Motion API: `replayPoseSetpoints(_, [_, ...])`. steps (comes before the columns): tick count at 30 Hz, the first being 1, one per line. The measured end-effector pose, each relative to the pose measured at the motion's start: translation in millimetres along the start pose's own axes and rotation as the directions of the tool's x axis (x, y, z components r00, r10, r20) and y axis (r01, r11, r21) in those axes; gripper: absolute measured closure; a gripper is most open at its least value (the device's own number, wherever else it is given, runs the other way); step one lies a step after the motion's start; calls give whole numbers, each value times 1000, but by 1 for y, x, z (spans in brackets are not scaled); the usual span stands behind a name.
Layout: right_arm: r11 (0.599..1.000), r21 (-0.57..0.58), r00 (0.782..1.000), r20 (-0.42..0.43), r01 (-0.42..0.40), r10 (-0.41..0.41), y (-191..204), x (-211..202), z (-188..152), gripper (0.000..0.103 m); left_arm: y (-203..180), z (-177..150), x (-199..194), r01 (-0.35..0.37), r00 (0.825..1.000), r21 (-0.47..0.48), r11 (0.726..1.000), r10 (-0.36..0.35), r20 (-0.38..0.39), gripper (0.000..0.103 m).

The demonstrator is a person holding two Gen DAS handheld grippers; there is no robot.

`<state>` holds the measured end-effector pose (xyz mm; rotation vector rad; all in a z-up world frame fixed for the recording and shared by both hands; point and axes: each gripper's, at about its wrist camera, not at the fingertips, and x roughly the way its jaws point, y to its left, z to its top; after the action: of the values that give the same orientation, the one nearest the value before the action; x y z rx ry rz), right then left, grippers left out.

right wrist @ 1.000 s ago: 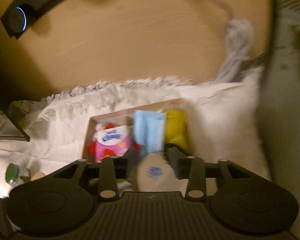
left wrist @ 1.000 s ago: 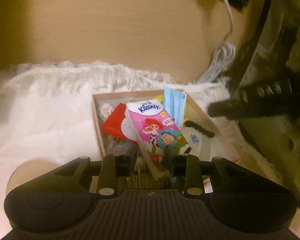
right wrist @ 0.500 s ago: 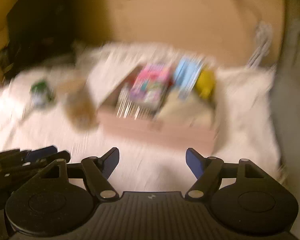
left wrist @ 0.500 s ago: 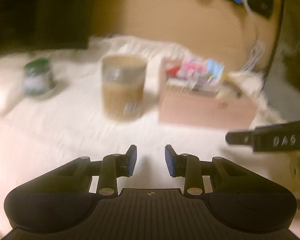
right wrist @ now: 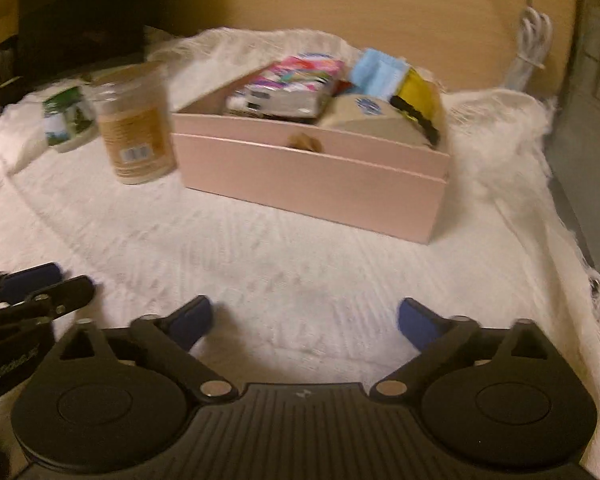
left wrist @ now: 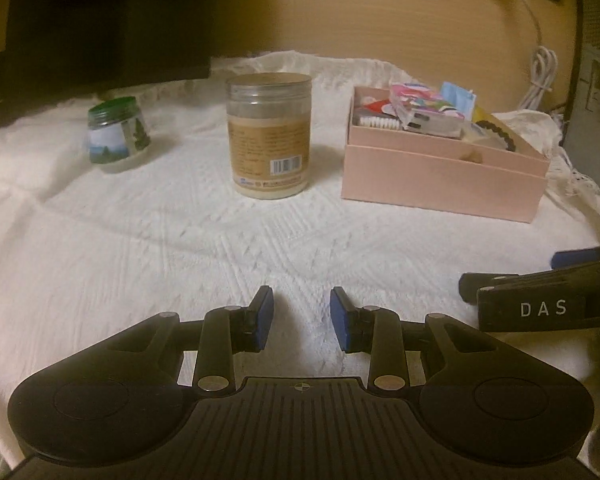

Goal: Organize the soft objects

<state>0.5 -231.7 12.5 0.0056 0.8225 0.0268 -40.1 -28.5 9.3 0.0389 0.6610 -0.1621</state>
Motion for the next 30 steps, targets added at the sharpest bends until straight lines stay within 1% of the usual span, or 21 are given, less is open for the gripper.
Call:
replayPoseSetpoints(3, [1000,-2,1000,4,-1,1,-2,-2,-2,0,-4,-1,-3,-28,1000,-35,999,28,-1,68])
replayPoseSetpoints(6, [1000,-10,999,37,-13,13,-4,-3,-7,0,-11,-3,-4,-53,999,-15,998,53,7,69])
replayPoseSetpoints(9, [1000,-11,998,62,-5,5,-2,-5,-10,0,-15,-3,-5,-6,1000,-13,1000,6,7,68])
replayPoseSetpoints(11, [1000,-24,997,79,5,-3,0,-6,-10,0,-19,-4,-5,-17,1000,12,1000,17,10,68])
replayPoseSetpoints(13, [999,-34,996,88,15,-12,2,-7,-11,0,-18,-4,-5,-12,1000,4,1000,12,10,68])
replayPoseSetpoints(21, [1000,-11,997,80,-20,21,-5,-8,-13,0,-18,-3,-5,-16,1000,-7,1000,16,9,68])
replayPoseSetpoints(30, [1000,-12,997,80,-19,20,-4,-8,-13,0,-16,-3,-4,-15,1000,-10,1000,15,8,68])
